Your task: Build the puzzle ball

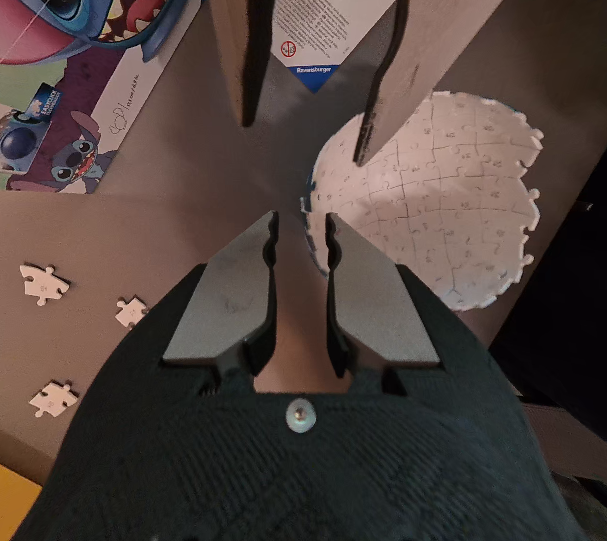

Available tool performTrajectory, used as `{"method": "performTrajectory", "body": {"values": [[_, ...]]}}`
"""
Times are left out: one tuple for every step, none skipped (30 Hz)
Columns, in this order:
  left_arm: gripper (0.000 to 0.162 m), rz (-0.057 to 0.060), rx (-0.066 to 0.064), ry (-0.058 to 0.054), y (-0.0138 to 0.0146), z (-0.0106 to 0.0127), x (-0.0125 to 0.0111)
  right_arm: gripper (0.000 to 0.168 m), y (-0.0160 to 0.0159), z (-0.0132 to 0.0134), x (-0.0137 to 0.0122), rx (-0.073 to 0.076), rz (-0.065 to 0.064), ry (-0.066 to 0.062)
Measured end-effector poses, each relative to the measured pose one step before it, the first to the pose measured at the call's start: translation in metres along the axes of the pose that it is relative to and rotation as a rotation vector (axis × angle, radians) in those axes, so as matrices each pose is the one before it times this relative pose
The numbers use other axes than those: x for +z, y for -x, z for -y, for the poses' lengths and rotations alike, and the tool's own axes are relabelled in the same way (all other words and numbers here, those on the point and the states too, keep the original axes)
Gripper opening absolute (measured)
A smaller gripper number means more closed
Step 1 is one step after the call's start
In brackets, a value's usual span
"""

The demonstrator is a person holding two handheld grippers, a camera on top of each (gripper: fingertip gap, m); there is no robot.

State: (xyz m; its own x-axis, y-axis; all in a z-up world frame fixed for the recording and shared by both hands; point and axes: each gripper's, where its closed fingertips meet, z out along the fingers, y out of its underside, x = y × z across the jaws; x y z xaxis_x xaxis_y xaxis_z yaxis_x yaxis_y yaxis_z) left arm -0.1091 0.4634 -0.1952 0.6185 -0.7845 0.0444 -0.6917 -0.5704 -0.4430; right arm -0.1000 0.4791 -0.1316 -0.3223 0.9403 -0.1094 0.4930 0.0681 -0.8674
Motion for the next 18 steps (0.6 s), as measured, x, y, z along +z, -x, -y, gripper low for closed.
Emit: {"method": "performTrajectory", "body": {"values": [[0.025,0.0006,0.005,0.0047,-0.00083,0.0012,0.00188,0.036,-0.00118,-0.00157,-0.00322,0.01,-0.0165,-0.004],[0.024,0.001,0.0062,0.0099,-0.00091,0.00052,0.00219,0.038,-0.00151,-0.00375,-0.00243,0.0098,-0.0169,0.0076],[0.024,0.0064,0.0062,0.0099,-0.00002,0.00063,0.00197,0.04,-0.00139,-0.00462,-0.00198,0.0074,-0.0155,0.014],[0.023,0.0125,0.0053,0.0068,0.00128,0.00095,0.00163,0.042,-0.00049,-0.00396,-0.00185,0.0035,-0.0118,0.0091],[0.022,0.0085,0.0044,0.0092,0.00096,0.00031,0.00151,0.042,0.00037,-0.00239,-0.00202,0.0015,-0.0076,-0.0006],[0.021,0.0028,0.002,0.0118,0.00022,-0.00014,0.00169,0.042,0.00093,-0.00143,-0.00217,0.0025,-0.0043,-0.0065],[0.018,0.0018,0.0006,0.0078,0.0,0.00019,0.00163,0.042,0.00148,-0.00093,-0.00217,0.004,-0.001,-0.0078],[0.01,-0.0007,0.0042,0.0062,-0.00072,0.00015,0.00151,0.042,0.00172,-0.00088,-0.00192,0.0037,0.0009,-0.0065],[0.004,0.0011,0.0053,0.0066,-0.00055,-0.00021,0.00156,0.042,0.00146,-0.00099,-0.00164,0.002,0.0,-0.0048],[0.003,0.0014,0.0012,0.0066,-0.00032,-0.00017,0.00114,0.042,0.00099,-0.00128,-0.00115,0.0007,-0.0031,-0.0037],[0.003,0.0017,0.0025,0.0025,-0.00024,0.00032,0.00052,0.042,0.00061,-0.0016,-0.00078,0.0005,-0.0038,-0.0014],[0.003,0.0016,0.0041,-0.0005,-0.00029,0.00052,-0.00001,0.042,0.00057,-0.00201,-0.00009,0.0014,-0.0021,0.0012],[0.003,0.0018,0.0003,0.0007,-0.00039,0.00026,0.00009,0.042,0.00025,-0.00262,0.00047,0.0033,-0.001,0.0044],[0.002,0.0016,-0.0031,-0.0009,-0.00033,0.00031,-0.00009,0.042,-0.0004,-0.00355,0.00102,0.0051,-0.0019,0.0096],[0.002,0.0023,-0.0005,-0.001,-0.00037,0.00011,-0.00017,0.041,-0.00127,-0.0041,0.00141,0.0057,-0.0057,0.0134],[0.002,0.0012,0.0009,-0.0031,-0.00075,0.00025,-0.0003,0.041,-0.0019,-0.00417,0.0015,0.0064,-0.0074,0.0143],[0.002,-0.0017,0.0009,-0.0025,-0.00132,-0.00001,-0.00021,0.041,-0.0014,-0.00398,0.00194,0.0098,-0.0031,0.016],[0.002,-0.002,0.0003,-0.0006,-0.00137,-0.00026,-0.00001,0.041,-0.00067,-0.00344,0.00209,0.0145,0.0032,0.0178]]}}
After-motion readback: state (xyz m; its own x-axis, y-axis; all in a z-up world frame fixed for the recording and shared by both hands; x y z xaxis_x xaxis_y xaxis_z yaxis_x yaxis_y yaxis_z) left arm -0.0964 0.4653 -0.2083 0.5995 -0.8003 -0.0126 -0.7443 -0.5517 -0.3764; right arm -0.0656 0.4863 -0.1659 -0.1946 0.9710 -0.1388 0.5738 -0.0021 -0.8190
